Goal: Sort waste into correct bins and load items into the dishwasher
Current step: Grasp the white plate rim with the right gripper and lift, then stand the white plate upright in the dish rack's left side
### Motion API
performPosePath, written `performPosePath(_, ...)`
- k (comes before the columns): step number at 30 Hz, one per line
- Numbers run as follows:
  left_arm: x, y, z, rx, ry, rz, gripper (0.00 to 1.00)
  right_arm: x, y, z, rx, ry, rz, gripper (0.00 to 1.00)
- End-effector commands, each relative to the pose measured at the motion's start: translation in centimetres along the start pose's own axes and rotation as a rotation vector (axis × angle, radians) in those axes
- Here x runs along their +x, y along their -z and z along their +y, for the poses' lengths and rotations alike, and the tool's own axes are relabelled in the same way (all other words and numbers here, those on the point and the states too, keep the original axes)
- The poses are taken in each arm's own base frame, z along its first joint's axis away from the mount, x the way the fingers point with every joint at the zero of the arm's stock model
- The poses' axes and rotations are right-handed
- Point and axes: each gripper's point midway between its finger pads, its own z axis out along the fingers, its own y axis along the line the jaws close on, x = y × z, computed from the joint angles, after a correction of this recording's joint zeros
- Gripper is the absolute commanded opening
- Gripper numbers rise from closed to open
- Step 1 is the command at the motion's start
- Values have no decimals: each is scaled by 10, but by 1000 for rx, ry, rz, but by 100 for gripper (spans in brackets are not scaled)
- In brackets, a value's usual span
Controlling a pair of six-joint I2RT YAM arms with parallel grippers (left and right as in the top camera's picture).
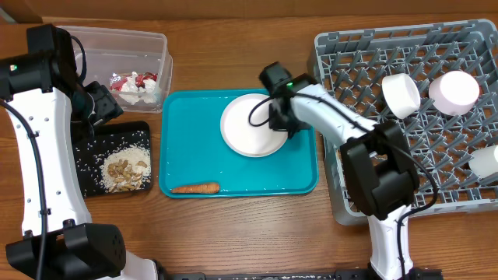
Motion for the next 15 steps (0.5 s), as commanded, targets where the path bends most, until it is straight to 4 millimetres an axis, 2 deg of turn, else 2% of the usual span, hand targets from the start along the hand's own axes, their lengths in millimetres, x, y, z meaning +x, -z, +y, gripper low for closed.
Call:
performPosePath(1,-1,7,-1,16,21,-21,69,17,-23,-23,36,74,99,12)
performPosePath(4,0,7,-1,15,21,-20,69,20,-23,-28,45,70,117,11)
performPosePath(6,-1,7,-1,15,21,-21,69,21,-23,-29,48,71,124,4)
performPosePath(9,0,7,-1,15,21,-20,69,22,-21,-30,49,71,127,4)
performPosePath(12,0,7,-1,15,21,-20,69,18,-10,-29,39,69,105,4)
performPosePath(15,0,7,-1,15,21,-20,69,9,13,-28,13,85,52,4)
